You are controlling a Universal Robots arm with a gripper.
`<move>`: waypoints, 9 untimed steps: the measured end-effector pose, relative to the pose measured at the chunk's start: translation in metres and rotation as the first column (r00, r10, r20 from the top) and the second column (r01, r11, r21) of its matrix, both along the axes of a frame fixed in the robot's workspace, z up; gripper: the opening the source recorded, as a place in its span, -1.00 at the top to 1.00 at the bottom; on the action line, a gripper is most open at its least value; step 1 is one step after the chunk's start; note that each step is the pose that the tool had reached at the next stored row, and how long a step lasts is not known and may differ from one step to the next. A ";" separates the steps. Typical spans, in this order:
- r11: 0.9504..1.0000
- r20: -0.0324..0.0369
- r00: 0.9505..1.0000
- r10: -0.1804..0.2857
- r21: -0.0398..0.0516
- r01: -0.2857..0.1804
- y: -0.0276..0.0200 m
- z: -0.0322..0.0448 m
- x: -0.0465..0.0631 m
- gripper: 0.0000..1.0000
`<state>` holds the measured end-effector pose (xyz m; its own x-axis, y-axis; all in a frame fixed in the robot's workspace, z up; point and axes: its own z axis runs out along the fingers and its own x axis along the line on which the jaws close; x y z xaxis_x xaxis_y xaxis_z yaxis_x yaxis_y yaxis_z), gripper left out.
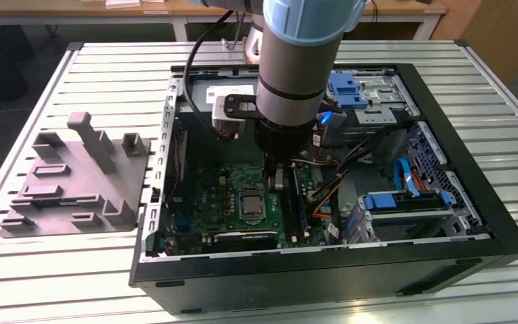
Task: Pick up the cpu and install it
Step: 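Install the first cpu locking lever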
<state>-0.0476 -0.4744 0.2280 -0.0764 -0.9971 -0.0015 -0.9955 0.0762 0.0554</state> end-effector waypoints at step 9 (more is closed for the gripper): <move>0.999 0.000 1.000 0.014 -0.035 -0.014 -0.0045 -0.0003 -0.001 0.79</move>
<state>-0.0482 -0.4789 0.2277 -0.0629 -0.9975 0.0330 -0.9965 0.0646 0.0531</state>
